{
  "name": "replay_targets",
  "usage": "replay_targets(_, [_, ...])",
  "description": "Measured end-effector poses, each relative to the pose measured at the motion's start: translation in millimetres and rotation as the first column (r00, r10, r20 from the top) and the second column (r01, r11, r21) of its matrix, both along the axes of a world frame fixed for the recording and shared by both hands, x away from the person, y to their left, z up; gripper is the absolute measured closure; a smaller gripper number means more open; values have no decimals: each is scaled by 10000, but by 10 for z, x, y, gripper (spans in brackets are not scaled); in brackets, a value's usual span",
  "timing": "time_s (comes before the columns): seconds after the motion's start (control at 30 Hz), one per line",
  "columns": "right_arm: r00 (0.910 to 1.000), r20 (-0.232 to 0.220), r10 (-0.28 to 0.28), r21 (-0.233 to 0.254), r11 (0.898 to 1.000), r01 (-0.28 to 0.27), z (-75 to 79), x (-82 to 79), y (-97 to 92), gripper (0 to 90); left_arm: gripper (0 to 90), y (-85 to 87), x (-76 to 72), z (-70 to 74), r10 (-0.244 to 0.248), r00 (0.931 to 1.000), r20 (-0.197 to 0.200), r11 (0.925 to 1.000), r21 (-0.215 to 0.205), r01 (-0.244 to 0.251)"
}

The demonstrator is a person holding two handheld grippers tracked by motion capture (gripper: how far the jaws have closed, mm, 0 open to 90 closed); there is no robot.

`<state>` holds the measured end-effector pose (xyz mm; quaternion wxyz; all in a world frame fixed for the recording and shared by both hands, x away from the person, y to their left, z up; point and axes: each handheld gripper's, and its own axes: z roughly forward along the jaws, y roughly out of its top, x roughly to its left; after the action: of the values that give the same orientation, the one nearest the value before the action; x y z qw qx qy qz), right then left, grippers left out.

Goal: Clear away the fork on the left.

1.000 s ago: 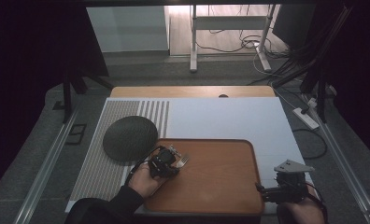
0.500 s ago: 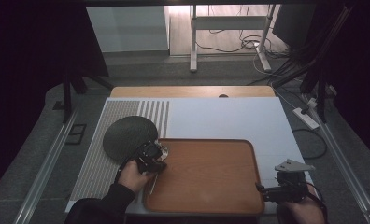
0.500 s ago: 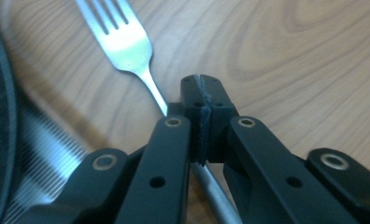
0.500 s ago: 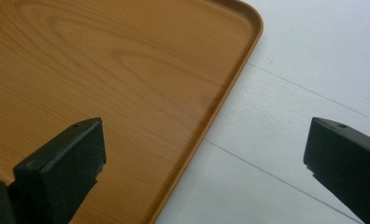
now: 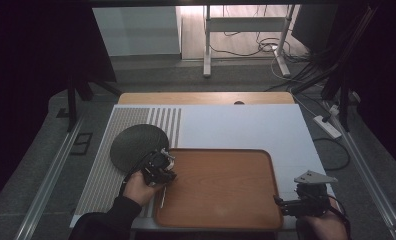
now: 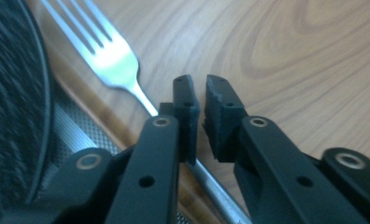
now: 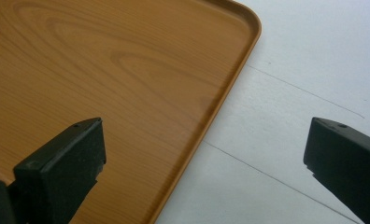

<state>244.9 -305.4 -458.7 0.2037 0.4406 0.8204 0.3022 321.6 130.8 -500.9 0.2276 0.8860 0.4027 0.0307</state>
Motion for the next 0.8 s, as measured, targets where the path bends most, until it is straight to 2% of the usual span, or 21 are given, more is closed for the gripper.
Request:
replay_targets(0.07, [10000,-6,-20,22,10000,20,1,0,-4,0,740,10,-7,26,-40,9997,255,10000,-74,42])
replay_targets(0.27, [10000,17,-6,11,10000,6,1,1,0,0,582,72,2,33,-11,9984,569,9999,-138,19])
replay_targets(0.47, [10000,0,-19,25,10000,19,0,2,-4,0,450,118,18,41,-110,9968,785,9982,-576,156])
replay_targets(0.73, [10000,-7,35,-8,10000,-35,-3,4,0,0,267,164,29,53,-45,9956,932,9944,-1050,144])
replay_targets(0.8, [10000,-3,36,-8,10000,-36,-3,3,0,0,230,174,33,61,-58,9965,829,9930,-1172,156])
